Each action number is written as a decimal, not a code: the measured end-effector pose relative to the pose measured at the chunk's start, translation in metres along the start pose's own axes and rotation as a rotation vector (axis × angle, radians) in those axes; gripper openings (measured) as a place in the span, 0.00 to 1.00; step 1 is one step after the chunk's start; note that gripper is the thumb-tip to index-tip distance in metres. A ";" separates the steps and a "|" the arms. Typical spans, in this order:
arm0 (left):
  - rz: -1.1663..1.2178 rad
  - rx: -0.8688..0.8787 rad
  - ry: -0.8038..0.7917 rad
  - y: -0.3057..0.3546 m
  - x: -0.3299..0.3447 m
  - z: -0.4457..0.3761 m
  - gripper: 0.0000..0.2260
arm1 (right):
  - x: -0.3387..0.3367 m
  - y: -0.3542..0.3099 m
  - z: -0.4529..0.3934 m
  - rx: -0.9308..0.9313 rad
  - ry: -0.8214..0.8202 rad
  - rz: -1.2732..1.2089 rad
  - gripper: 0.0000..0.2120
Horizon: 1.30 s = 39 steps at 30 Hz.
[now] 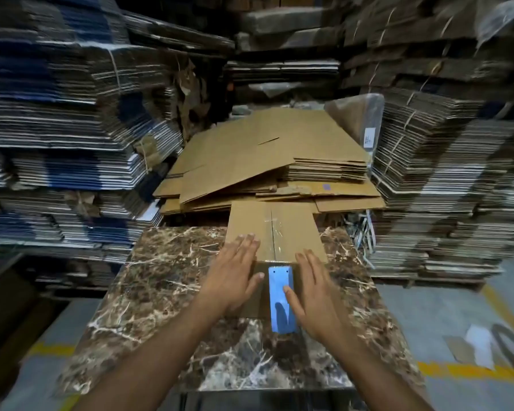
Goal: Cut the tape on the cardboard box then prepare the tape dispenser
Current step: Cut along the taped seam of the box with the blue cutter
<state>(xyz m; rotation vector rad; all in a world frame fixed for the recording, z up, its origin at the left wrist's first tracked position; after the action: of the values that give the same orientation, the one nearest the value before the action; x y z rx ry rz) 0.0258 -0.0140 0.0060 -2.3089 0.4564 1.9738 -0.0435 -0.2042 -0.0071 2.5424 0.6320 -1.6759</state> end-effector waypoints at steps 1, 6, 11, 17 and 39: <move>-0.014 -0.001 -0.042 0.000 0.010 0.001 0.33 | 0.011 -0.001 0.006 0.021 -0.032 -0.033 0.32; -0.041 -0.003 -0.084 -0.004 0.045 0.003 0.33 | 0.049 -0.017 0.033 0.034 -0.066 -0.037 0.31; -0.046 0.021 -0.062 -0.009 0.054 0.001 0.34 | 0.059 -0.029 0.036 0.056 -0.080 0.019 0.31; -0.107 0.030 -0.014 -0.001 0.055 0.010 0.37 | 0.068 -0.031 0.013 0.194 -0.125 0.082 0.39; 0.014 0.311 -0.244 -0.002 0.041 -0.079 0.29 | 0.075 -0.034 0.015 0.192 0.037 -0.132 0.48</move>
<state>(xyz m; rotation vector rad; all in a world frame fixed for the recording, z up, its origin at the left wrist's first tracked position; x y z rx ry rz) 0.1070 -0.0383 -0.0208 -1.8597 0.7003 1.9899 -0.0436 -0.1530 -0.0735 2.7230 0.6875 -1.8186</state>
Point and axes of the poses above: each hand's wrist, its own z-axis away from the middle knuckle, its own x-axis out of the palm, y = z × x, the point moved 3 cm from there along -z, towards the middle knuckle, and after that the axes turned 14 degrees about -x, right-handed, at the moved point
